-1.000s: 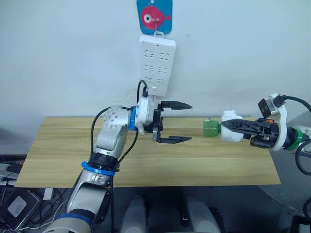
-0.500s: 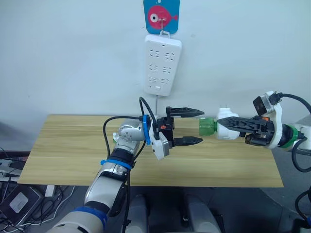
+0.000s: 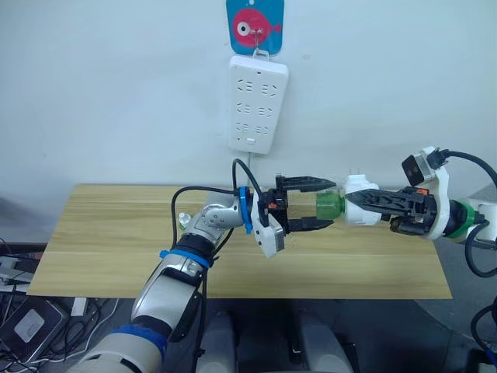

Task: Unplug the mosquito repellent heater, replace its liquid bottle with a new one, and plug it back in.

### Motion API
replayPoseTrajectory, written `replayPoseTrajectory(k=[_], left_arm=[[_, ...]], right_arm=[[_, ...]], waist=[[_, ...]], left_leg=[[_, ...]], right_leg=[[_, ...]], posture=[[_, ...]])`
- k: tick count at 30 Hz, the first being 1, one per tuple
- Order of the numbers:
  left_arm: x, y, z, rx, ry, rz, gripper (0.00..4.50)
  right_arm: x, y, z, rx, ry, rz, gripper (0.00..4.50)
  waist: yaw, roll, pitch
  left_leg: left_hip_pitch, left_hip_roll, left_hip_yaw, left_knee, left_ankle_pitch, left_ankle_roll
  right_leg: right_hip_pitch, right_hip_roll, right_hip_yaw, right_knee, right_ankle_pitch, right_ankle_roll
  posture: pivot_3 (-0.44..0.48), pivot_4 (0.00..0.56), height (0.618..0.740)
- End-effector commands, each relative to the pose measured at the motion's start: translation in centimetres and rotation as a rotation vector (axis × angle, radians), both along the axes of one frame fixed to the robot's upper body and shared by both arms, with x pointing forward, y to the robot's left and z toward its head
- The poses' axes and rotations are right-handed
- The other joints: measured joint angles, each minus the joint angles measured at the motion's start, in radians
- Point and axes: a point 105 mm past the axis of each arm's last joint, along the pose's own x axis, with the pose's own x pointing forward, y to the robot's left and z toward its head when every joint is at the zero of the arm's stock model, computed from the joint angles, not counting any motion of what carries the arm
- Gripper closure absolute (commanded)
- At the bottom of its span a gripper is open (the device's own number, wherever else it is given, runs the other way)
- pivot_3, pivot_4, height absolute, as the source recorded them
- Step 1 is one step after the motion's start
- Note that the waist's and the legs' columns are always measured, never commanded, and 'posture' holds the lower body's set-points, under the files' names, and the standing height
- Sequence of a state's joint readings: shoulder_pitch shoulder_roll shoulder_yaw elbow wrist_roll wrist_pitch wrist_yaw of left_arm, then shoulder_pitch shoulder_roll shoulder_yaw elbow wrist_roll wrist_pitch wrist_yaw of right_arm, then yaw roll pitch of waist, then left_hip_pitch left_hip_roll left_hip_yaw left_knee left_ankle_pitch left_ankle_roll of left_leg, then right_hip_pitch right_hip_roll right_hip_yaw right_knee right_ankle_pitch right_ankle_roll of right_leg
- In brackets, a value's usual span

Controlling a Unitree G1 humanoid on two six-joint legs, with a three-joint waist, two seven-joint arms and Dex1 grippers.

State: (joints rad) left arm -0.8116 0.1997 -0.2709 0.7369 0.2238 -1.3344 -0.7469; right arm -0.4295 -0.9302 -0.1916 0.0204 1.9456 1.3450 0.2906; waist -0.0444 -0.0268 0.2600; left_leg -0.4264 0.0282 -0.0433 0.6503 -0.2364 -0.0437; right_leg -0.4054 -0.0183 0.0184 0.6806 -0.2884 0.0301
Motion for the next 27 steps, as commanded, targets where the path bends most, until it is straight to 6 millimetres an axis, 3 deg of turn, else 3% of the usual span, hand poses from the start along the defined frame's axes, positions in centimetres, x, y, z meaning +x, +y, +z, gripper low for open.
replayPoseTrajectory(k=[1,2,6,9,11,15,19,23,26,27], left_arm=[[-0.6,0.1,1.2,-0.052,-0.037,-0.031,1.90],[-0.6,0.1,1.2,-0.050,-0.037,-0.032,2.19],[-0.8,-0.1,0.8,-0.018,0.067,-0.061,2.26],[-1.5,-0.3,-0.6,0.096,0.458,-0.152,2.26],[-1.4,0.1,-0.2,0.150,0.836,-0.209,2.26],[-1.7,1.0,-0.9,0.333,1.429,-0.238,2.26],[-1.5,1.9,-0.5,0.412,1.933,-0.317,2.26],[-1.5,2.1,1.3,0.395,2.166,-0.456,2.26],[-1.6,2.0,1.5,0.389,2.208,-0.481,2.26],[-1.8,2.0,1.4,0.391,2.201,-0.479,1.91]], right_arm=[[-0.5,0.3,0.9,0.029,-0.036,0.030,1.31],[-0.5,0.3,0.9,0.028,-0.035,0.028,1.31],[-0.6,0.4,0.8,0.024,-0.036,0.028,1.31],[-0.7,0.3,0.8,0.009,-0.038,0.024,1.31],[-0.9,0.3,0.6,-0.009,-0.037,0.025,1.31],[-1.4,0.4,0.4,-0.032,-0.040,0.036,1.31],[-1.7,0.9,0.2,-0.047,-0.052,0.045,1.31],[-1.8,1.2,0.3,-0.051,-0.065,0.049,1.31],[-1.7,1.2,0.3,-0.049,-0.068,0.044,1.31],[-1.7,1.2,0.3,-0.048,-0.068,0.042,1.31]], waist=[[-0.001,0.000,0.000],[-0.002,0.000,0.000],[-0.003,0.000,0.000],[-0.007,0.001,0.000],[-0.013,0.001,0.000],[-0.019,0.003,-0.001],[-0.022,0.003,-0.001],[-0.033,0.003,-0.001],[-0.037,0.003,-0.001],[-0.037,0.003,-0.001]], left_leg=[[0.000,0.000,0.000,0.000,0.000,0.000],[0.000,0.000,0.000,0.000,0.000,0.000],[0.000,0.000,0.000,0.000,0.000,0.000],[0.000,0.001,0.000,0.000,0.000,0.000],[0.000,0.001,-0.002,0.000,0.000,0.000],[-0.001,0.001,-0.007,0.000,0.001,0.001],[-0.001,-0.001,-0.006,0.001,0.002,0.002],[-0.001,-0.001,-0.006,0.000,0.001,0.002],[-0.001,-0.002,-0.006,0.000,0.001,0.002],[-0.001,-0.001,-0.006,0.000,0.001,0.002]], right_leg=[[0.000,0.000,0.000,0.000,0.000,0.000],[0.000,0.000,0.000,0.000,0.000,0.000],[0.000,0.000,0.000,0.000,0.000,0.000],[0.000,0.000,0.000,0.000,0.000,0.000],[0.000,0.000,-0.001,0.000,0.000,0.000],[0.000,0.001,-0.003,0.001,0.000,0.000],[0.000,0.002,-0.004,0.001,-0.001,0.000],[0.000,0.002,-0.004,0.000,-0.001,0.001],[0.000,0.002,-0.004,0.000,-0.001,0.001],[0.000,0.002,-0.004,0.001,-0.001,0.001]], posture=[[-0.128,0.276,0.740],[-0.127,0.273,0.740],[-0.124,0.263,0.740],[-0.125,0.254,0.740],[-0.130,0.242,0.740],[-0.130,0.230,0.740],[-0.130,0.230,0.740],[-0.144,0.229,0.740],[-0.145,0.230,0.740],[-0.145,0.230,0.740]])
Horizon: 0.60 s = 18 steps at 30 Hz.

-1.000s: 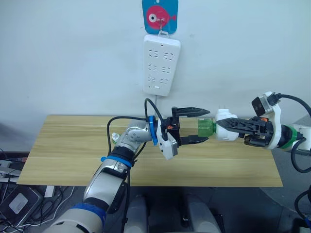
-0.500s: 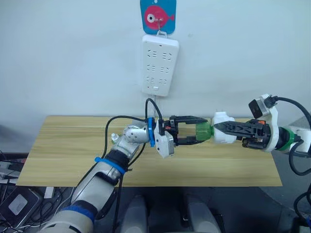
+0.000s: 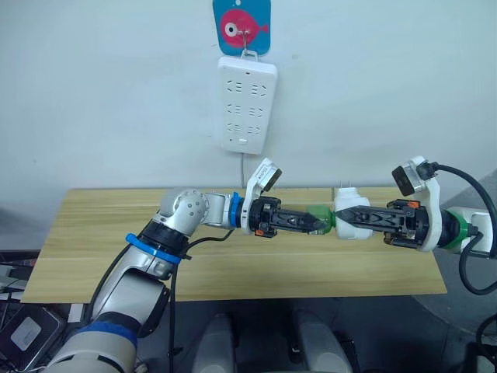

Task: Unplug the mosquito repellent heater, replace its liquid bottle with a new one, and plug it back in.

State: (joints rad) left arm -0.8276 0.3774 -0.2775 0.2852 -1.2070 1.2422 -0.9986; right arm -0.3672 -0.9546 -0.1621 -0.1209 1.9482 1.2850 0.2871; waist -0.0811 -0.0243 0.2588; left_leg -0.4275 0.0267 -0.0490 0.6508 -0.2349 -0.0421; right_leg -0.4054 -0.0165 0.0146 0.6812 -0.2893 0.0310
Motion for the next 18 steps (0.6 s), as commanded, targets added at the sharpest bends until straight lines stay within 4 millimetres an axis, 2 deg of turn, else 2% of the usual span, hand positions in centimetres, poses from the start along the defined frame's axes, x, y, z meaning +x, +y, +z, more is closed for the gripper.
replayPoseTrajectory(k=[1,6,10,14,15,18], left_arm=[[-0.3,0.5,1.4,-0.058,-0.007,-0.003,1.53],[0.2,0.8,1.7,-0.069,-0.007,0.039,0.02],[1.5,2.2,1.9,-0.068,-0.040,0.132,0.02],[2.0,4.2,2.1,-0.039,-0.131,0.184,0.02],[1.9,4.7,2.2,-0.029,-0.211,0.190,0.02],[1.6,4.9,1.4,0.002,-0.641,0.220,0.02]], right_arm=[[-0.2,-0.2,0.9,0.014,-0.033,0.000,1.31],[-0.2,-0.3,1.0,0.026,-0.029,-0.001,1.31],[-0.2,-0.5,1.0,0.035,-0.028,-0.009,1.31],[0.1,-1.0,1.0,0.042,-0.019,-0.033,1.31],[0.3,-1.2,1.0,0.045,-0.016,-0.042,1.31],[0.7,-1.7,1.3,0.058,-0.010,-0.061,1.31]], waist=[[-0.001,0.000,0.000],[-0.001,0.000,0.000],[-0.001,0.000,0.000],[-0.001,0.000,0.000],[-0.002,0.000,0.000],[0.000,0.001,-0.001]], left_leg=[[0.000,0.000,0.000,0.000,0.000,0.000],[0.000,0.000,0.000,0.000,0.000,0.000],[0.000,0.000,0.001,0.000,0.000,0.000],[0.000,0.000,0.001,0.000,0.000,0.000],[0.000,0.001,0.001,0.000,0.000,0.000],[0.001,0.001,0.002,-0.001,0.000,-0.001]], right_leg=[[0.000,0.000,0.000,0.000,0.000,0.000],[0.000,0.000,0.001,0.000,0.000,0.000],[0.000,0.000,0.001,0.000,0.000,0.000],[0.000,0.000,0.001,0.001,0.000,0.000],[0.000,0.000,0.001,0.001,0.000,0.000],[0.000,-0.001,0.002,0.000,0.000,0.000]], posture=[[-0.145,0.230,0.740],[-0.150,0.232,0.740],[-0.151,0.231,0.740],[-0.140,0.225,0.740],[-0.140,0.225,0.740],[-0.128,0.219,0.740]])
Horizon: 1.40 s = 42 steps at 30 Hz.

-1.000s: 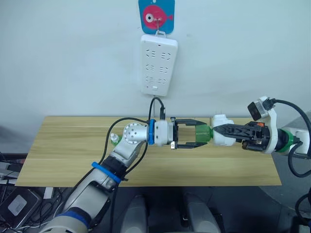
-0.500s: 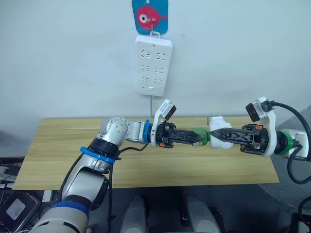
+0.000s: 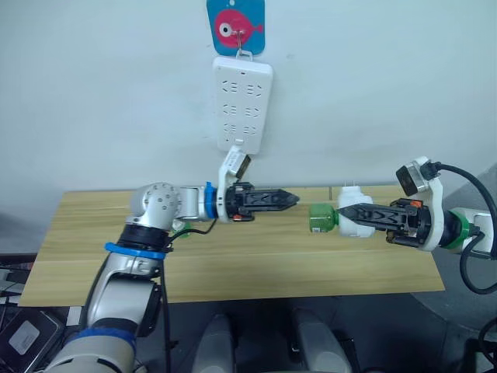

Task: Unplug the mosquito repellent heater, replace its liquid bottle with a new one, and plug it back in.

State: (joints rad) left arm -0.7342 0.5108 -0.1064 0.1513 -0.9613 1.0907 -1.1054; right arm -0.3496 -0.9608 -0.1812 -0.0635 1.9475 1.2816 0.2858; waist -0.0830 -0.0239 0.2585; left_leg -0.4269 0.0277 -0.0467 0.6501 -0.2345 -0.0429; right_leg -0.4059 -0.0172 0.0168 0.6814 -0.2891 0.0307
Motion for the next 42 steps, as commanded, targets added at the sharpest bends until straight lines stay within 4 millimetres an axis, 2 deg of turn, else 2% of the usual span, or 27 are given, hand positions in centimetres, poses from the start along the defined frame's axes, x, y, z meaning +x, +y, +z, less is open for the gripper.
replayPoseTrajectory(k=[1,4,7,12,15,20,24,40,42], left_arm=[[-0.3,-0.8,0.4,0.017,-0.467,0.013,0.02],[0.1,-1.1,-0.2,0.006,-0.982,0.083,0.02],[-0.1,-1.7,-0.2,-0.040,-1.299,0.126,0.02],[-0.6,-2.8,0.3,-0.119,-1.710,0.175,0.02],[-1.1,-3.6,0.4,-0.165,-1.873,0.162,0.02],[-0.6,-4.5,0.9,-0.196,-1.942,0.225,0.02],[-1.2,-5.0,0.4,-0.209,-1.991,0.199,0.02],[-0.8,-6.2,0.7,-0.221,-2.054,0.177,0.02],[-0.9,-6.2,0.7,-0.229,-2.057,0.177,0.40]], right_arm=[[0.1,-0.5,1.7,0.035,-0.045,-0.002,1.31],[0.4,-0.8,2.0,0.042,-0.042,-0.008,1.31],[0.6,-0.8,2.1,0.044,-0.040,-0.006,1.31],[0.8,-0.6,2.2,0.045,-0.041,-0.006,1.31],[1.0,-0.5,2.2,0.047,-0.040,-0.011,1.31],[1.0,-0.1,2.1,0.045,-0.041,0.004,1.31],[1.2,0.2,2.2,0.049,-0.044,0.011,1.31],[1.0,1.1,2.0,0.051,-0.046,0.039,1.31],[1.0,1.1,1.9,0.052,-0.045,0.039,1.31]], waist=[[0.006,0.001,0.000],[0.026,0.001,-0.001],[0.036,0.001,-0.001],[0.050,0.001,-0.001],[0.051,0.001,-0.001],[0.048,0.001,-0.001],[0.047,0.001,-0.001],[0.040,0.001,-0.001],[0.039,0.001,-0.001]], left_leg=[[0.000,0.000,0.001,0.000,0.001,-0.002],[0.000,0.000,0.003,0.001,0.001,-0.002],[0.000,-0.001,0.005,0.001,0.000,0.000],[-0.002,-0.001,0.005,0.006,-0.002,0.004],[-0.005,0.000,0.005,0.012,-0.005,0.008],[-0.005,-0.001,0.006,0.013,-0.005,0.008],[-0.005,0.000,0.006,0.013,-0.005,0.008],[-0.005,0.000,0.006,0.012,-0.005,0.008],[-0.005,0.000,0.006,0.012,-0.005,0.008]], right_leg=[[0.000,-0.001,0.000,0.000,0.000,0.000],[0.000,-0.002,0.002,0.000,0.000,0.000],[0.000,-0.002,0.002,-0.001,0.001,0.000],[0.000,-0.003,0.002,-0.001,0.001,0.001],[0.000,-0.003,0.001,0.000,0.001,0.001],[0.000,-0.003,0.003,0.000,0.003,0.004],[0.000,-0.003,0.003,0.000,0.003,0.004],[0.000,-0.003,0.002,0.000,0.003,0.004],[0.000,-0.003,0.002,0.000,0.003,0.004]], posture=[[-0.128,0.219,0.740],[-0.120,0.214,0.740],[-0.121,0.219,0.740],[-0.122,0.225,0.740],[-0.120,0.227,0.740],[-0.129,0.234,0.740],[-0.128,0.236,0.740],[-0.131,0.240,0.740],[-0.133,0.243,0.740]])
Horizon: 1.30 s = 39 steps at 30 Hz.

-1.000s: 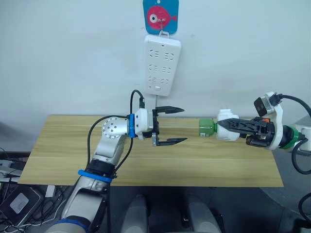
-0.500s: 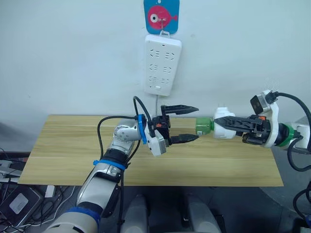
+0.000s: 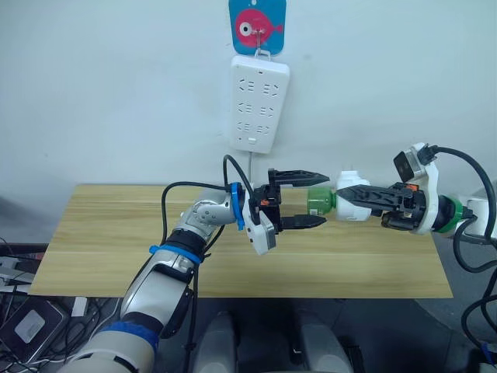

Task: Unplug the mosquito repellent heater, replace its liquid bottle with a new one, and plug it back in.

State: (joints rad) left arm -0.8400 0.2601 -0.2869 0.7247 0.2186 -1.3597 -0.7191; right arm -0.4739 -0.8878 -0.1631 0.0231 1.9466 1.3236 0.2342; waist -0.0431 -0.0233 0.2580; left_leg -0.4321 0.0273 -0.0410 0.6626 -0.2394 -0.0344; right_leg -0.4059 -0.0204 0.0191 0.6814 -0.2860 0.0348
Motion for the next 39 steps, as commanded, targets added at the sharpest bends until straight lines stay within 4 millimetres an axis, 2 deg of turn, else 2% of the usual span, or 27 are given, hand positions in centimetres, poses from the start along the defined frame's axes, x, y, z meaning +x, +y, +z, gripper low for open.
replayPoseTrajectory(k=[1,6,7,10,12,14,16,18,19,20,21,22,23,25,29,39], left_arm=[[-0.3,-0.2,0.7,-0.025,-0.026,-0.023,0.62],[-0.1,-0.4,0.5,-0.019,-0.013,-0.023,2.11],[0.0,-0.4,0.6,-0.022,-0.005,-0.019,2.25],[0.3,-0.5,0.6,-0.022,0.020,-0.010,2.25],[0.5,-0.8,0.6,-0.020,0.120,-0.012,2.25],[0.1,-1.2,0.1,0.031,0.382,-0.068,2.25],[0.2,-1.4,0.7,0.052,0.692,-0.118,2.25],[0.7,-1.2,1.8,0.047,1.095,-0.166,2.25],[0.9,-0.8,2.2,0.061,1.384,-0.214,2.25],[0.6,-0.6,2.4,0.096,1.574,-0.256,2.25],[0.8,0.0,2.2,0.116,1.854,-0.327,2.25],[0.6,0.4,2.3,0.141,2.028,-0.391,2.25],[0.7,0.8,1.8,0.156,2.178,-0.437,2.25],[-0.1,1.6,0.7,0.216,2.352,-0.503,2.25],[-1.2,2.4,0.7,0.273,2.456,-0.568,2.25],[-1.6,2.8,0.8,0.288,2.446,-0.529,2.25]], right_arm=[[-0.5,0.3,0.9,0.016,-0.034,0.026,1.31],[-0.5,0.4,0.9,0.019,-0.035,0.029,1.31],[-0.5,0.4,0.9,0.019,-0.035,0.031,1.31],[-0.6,0.4,0.9,0.017,-0.033,0.036,1.31],[-0.7,0.4,0.8,0.007,-0.033,0.037,1.31],[-0.7,0.2,0.7,-0.013,-0.029,0.034,1.31],[-0.9,-0.1,0.6,-0.039,-0.022,0.037,1.31],[-1.4,-0.1,0.5,-0.061,-0.017,0.057,1.31],[-1.7,0.0,0.5,-0.078,-0.018,0.072,1.31],[-1.8,0.1,0.4,-0.088,-0.020,0.082,1.31],[-2.0,0.4,0.4,-0.102,-0.025,0.092,1.31],[-2.1,0.6,0.3,-0.111,-0.028,0.098,1.31],[-2.1,0.8,0.3,-0.110,-0.034,0.101,1.31],[-2.0,1.3,0.3,-0.115,-0.049,0.102,1.31],[-1.6,1.3,0.6,-0.119,-0.063,0.079,1.31],[-1.6,0.6,0.6,-0.120,-0.060,0.056,1.31]], waist=[[-0.003,0.000,0.000],[-0.005,0.000,0.000],[-0.006,0.000,0.000],[-0.009,0.000,0.000],[-0.011,0.000,0.000],[-0.013,0.000,0.000],[-0.016,0.001,0.000],[-0.017,0.001,0.001],[-0.019,0.002,0.002],[-0.020,0.002,0.002],[-0.022,0.002,0.002],[-0.026,0.003,0.002],[-0.030,0.003,0.002],[-0.042,0.002,0.002],[-0.049,0.003,0.003],[-0.038,0.002,0.003]], left_leg=[[0.000,0.000,0.000,0.000,0.000,0.000],[0.000,0.000,0.000,0.000,0.000,0.000],[0.000,0.000,0.000,0.000,0.000,0.000],[0.000,0.000,0.000,0.000,0.000,0.000],[0.000,0.000,0.000,0.000,0.000,0.000],[0.000,0.000,0.000,0.000,0.000,0.000],[0.000,0.001,-0.001,0.000,0.000,0.000],[0.000,0.001,-0.004,0.000,0.000,0.000],[-0.001,0.001,-0.007,0.000,0.000,0.000],[0.000,0.002,-0.010,0.000,0.000,0.000],[0.000,0.002,-0.011,0.001,0.000,0.000],[0.000,0.002,-0.013,0.001,0.000,0.000],[0.000,0.002,-0.013,0.001,0.000,0.000],[0.000,0.001,-0.013,0.001,0.000,0.001],[0.000,0.000,-0.009,0.000,0.000,0.002],[0.000,0.000,-0.005,0.001,0.000,0.001]], right_leg=[[0.000,0.000,0.000,0.000,0.000,0.000],[0.000,0.000,0.000,0.000,0.000,0.000],[0.000,0.000,0.000,0.000,0.000,0.000],[0.000,0.000,0.000,0.000,0.000,0.000],[0.000,0.000,0.000,0.000,0.000,0.000],[0.000,0.000,0.000,0.000,0.000,0.000],[0.000,0.000,0.000,0.000,0.000,0.000],[0.000,0.000,-0.001,0.000,0.000,0.000],[0.000,0.000,-0.001,0.000,0.000,0.000],[0.000,0.001,-0.001,0.001,0.000,0.000],[0.000,0.001,-0.002,0.001,0.000,0.000],[0.000,0.001,-0.003,0.001,0.000,0.000],[0.001,0.002,-0.003,0.001,-0.001,0.000],[0.001,0.002,-0.004,0.001,-0.001,0.000],[0.000,0.003,-0.002,0.001,-0.001,0.000],[0.000,0.002,-0.001,0.000,-0.001,0.000]], posture=[[-0.133,0.243,0.740],[-0.135,0.250,0.740],[-0.135,0.250,0.740],[-0.136,0.254,0.740],[-0.136,0.256,0.740],[-0.135,0.259,0.740],[-0.135,0.261,0.740],[-0.135,0.261,0.740],[-0.134,0.263,0.740],[-0.129,0.264,0.740],[-0.125,0.264,0.740],[-0.125,0.264,0.740],[-0.125,0.264,0.740],[-0.136,0.262,0.740],[-0.148,0.264,0.740],[-0.153,0.254,0.740]])
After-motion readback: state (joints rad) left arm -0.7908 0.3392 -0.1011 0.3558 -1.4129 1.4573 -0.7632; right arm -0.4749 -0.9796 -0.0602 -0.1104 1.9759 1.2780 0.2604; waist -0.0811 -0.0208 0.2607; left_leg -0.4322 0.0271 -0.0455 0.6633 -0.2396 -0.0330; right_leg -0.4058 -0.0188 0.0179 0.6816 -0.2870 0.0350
